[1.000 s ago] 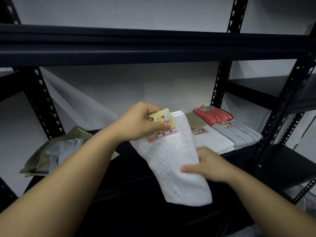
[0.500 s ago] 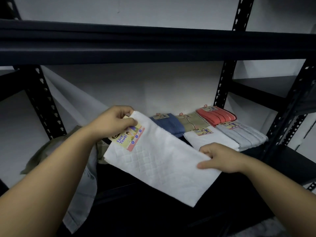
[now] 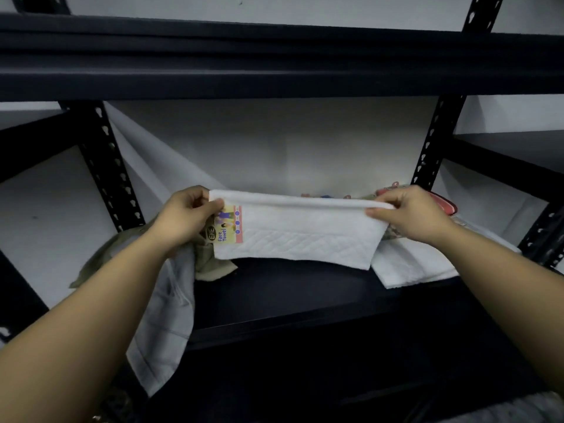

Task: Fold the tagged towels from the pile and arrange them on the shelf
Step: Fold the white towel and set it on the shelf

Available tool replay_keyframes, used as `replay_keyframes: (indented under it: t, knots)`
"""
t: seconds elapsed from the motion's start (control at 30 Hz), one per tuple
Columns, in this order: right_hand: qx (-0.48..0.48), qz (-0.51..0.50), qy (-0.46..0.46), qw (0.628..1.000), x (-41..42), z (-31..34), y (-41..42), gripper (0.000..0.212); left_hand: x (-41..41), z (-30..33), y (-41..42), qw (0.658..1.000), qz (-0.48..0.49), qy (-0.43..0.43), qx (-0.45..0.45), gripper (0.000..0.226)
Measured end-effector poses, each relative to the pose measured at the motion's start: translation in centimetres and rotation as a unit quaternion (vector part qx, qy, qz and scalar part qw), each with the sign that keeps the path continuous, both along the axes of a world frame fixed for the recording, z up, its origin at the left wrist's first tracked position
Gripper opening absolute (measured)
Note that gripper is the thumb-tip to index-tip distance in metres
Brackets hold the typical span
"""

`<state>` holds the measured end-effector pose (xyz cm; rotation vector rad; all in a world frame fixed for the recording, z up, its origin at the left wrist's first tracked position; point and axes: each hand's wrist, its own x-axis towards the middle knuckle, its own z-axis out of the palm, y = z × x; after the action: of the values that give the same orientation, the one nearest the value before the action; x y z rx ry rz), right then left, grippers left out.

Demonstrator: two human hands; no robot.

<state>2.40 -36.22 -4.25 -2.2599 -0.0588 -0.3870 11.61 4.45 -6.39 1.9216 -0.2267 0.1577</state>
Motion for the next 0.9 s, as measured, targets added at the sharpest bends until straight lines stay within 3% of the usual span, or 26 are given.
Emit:
replay_keyframes:
  t: [0.23, 0.43, 0.53, 0.63, 0.77, 0.83, 0.9]
  knots:
    - [0.029, 0.010, 0.031, 0.999, 1.0, -2.7, -0.9, 0.015, -1.7, -2.6, 0.7, 0.998, 0.009, -0.059, -0.007, 0.002]
    - [0.012, 0.045, 0.157, 0.986, -0.7, -6.3, -1.7, 0.020, -3.3, -7.0, 3.3, 0.981, -0.187, 0.050, 0.014, 0.018]
    - [0.025, 0.046, 0.188, 0.981, -0.8, -7.1, -1.2, 0.016, -3.7, -7.5, 4.0, 0.967, -0.227, 0.096, 0.071, 0.038]
    - [0.023, 0.016, 0.172, 0.985, -0.9, -7.2, -0.1, 0.012, -3.8, -7.3, 4.5, 0.948, -0.254, 0.123, 0.147, 0.054]
    - [-0.053, -0.011, 0.120, 0.991, -0.9, -8.7, 2.4, 0.005, -4.0, -6.4, 4.7, 0.915, -0.294, 0.172, 0.215, 0.065]
    - [-0.092, -0.016, 0.102, 0.990, -0.5, -10.0, 4.1, 0.008, -3.8, -6.4, 3.7, 0.925, -0.262, 0.136, 0.238, 0.051]
    - [-0.137, -0.011, 0.095, 0.986, 0.0, -11.2, 6.3, 0.029, -3.5, -7.1, 1.9, 0.947, -0.160, 0.030, 0.276, 0.040]
